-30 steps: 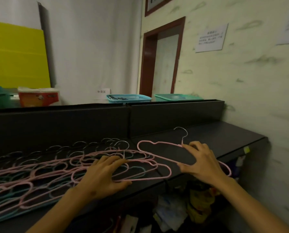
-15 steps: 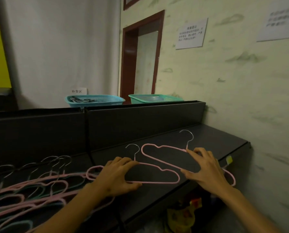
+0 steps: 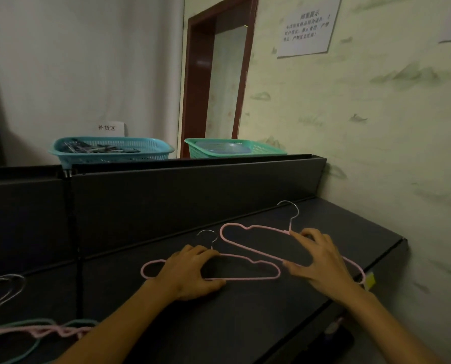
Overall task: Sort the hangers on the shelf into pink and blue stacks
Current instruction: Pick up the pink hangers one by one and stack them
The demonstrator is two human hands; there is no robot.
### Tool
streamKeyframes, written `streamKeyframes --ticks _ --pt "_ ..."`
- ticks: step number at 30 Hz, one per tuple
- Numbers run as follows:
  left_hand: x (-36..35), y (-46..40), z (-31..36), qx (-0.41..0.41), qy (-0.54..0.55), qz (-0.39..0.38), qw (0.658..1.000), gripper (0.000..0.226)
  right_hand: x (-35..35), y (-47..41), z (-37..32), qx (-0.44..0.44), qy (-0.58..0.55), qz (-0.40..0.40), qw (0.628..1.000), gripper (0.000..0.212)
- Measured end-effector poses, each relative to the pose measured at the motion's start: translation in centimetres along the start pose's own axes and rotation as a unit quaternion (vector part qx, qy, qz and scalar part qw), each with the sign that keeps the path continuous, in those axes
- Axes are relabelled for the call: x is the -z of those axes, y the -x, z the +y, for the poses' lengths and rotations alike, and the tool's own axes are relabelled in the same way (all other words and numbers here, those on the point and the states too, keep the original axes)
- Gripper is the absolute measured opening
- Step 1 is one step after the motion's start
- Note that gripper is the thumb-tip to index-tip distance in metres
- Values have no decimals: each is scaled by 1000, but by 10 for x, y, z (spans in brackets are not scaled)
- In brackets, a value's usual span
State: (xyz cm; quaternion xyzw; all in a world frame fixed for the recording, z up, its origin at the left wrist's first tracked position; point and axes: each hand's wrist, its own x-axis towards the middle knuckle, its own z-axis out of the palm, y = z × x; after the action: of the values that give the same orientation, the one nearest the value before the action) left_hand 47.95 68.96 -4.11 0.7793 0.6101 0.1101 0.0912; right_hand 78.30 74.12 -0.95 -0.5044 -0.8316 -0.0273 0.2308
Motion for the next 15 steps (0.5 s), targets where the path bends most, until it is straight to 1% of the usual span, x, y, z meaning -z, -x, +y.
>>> streamKeyframes --ticks 4,9,11,13,15 --pt "-5 -27 5 18 -12 3 1000 71 -11 -22 30 14 -10 -11 1000 79" --pt "-12 -52 15 60 -5 5 998 75 -22 -46 59 36 -46 -39 998 79" --pt "-15 -57 19 82 -2 5 997 88 -25 -54 68 46 -59 -53 996 79" --pt "-18 -58 21 102 4 21 995 102 -28 -59 73 57 -71 -65 994 78" --pt "-21 -53 19 124 16 45 991 109 -34 -63 74 72 -80 -71 992 77"
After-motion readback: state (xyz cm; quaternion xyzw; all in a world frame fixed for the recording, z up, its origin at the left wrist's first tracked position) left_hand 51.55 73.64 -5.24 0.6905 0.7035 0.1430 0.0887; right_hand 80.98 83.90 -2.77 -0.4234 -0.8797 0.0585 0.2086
